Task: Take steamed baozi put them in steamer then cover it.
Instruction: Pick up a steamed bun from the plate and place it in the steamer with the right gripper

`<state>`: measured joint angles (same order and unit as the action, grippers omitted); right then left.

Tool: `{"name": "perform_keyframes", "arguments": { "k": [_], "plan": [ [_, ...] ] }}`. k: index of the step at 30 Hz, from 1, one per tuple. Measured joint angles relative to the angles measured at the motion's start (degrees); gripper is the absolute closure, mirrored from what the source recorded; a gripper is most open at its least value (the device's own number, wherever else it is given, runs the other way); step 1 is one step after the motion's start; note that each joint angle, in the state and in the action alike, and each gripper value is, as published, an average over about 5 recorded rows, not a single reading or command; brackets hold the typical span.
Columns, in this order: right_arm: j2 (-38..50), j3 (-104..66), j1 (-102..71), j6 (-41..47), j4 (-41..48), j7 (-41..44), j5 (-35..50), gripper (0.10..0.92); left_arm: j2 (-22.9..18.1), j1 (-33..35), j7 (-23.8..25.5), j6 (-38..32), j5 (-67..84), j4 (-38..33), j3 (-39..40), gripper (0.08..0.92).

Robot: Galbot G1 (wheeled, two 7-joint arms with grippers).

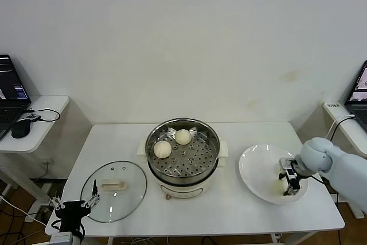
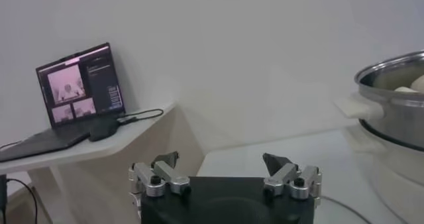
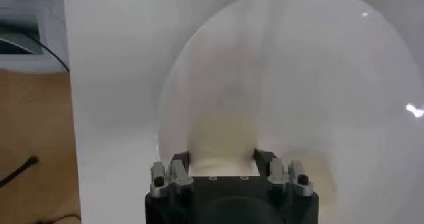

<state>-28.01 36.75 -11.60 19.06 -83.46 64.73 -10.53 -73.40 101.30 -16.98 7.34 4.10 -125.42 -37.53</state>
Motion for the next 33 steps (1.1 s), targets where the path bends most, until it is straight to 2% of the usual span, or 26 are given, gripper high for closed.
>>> {"name": "perform_keyframes", "arguments": {
  "k": [12,22,33],
  "plan": [
    [-3.05,7.81,19.70,2.06,-1.28,1.08,8.27,0.406,0.61,-0.14,0.01,0.05,0.25,-0.80,0.24,0.177],
    [-13.39,17.14,36.56,3.42,-3.01,-0.65,16.51,0.397,0.38,-0.37,0.01,0.05,0.40,-0.87,-0.13,0.177],
    [-25.34,24.62,40.38,-1.80,-2.98,-0.66,19.38,0.397,-0.09,-0.06,0.00,0.05,0.80,-1.26,-1.38,0.177]
  ]
}}
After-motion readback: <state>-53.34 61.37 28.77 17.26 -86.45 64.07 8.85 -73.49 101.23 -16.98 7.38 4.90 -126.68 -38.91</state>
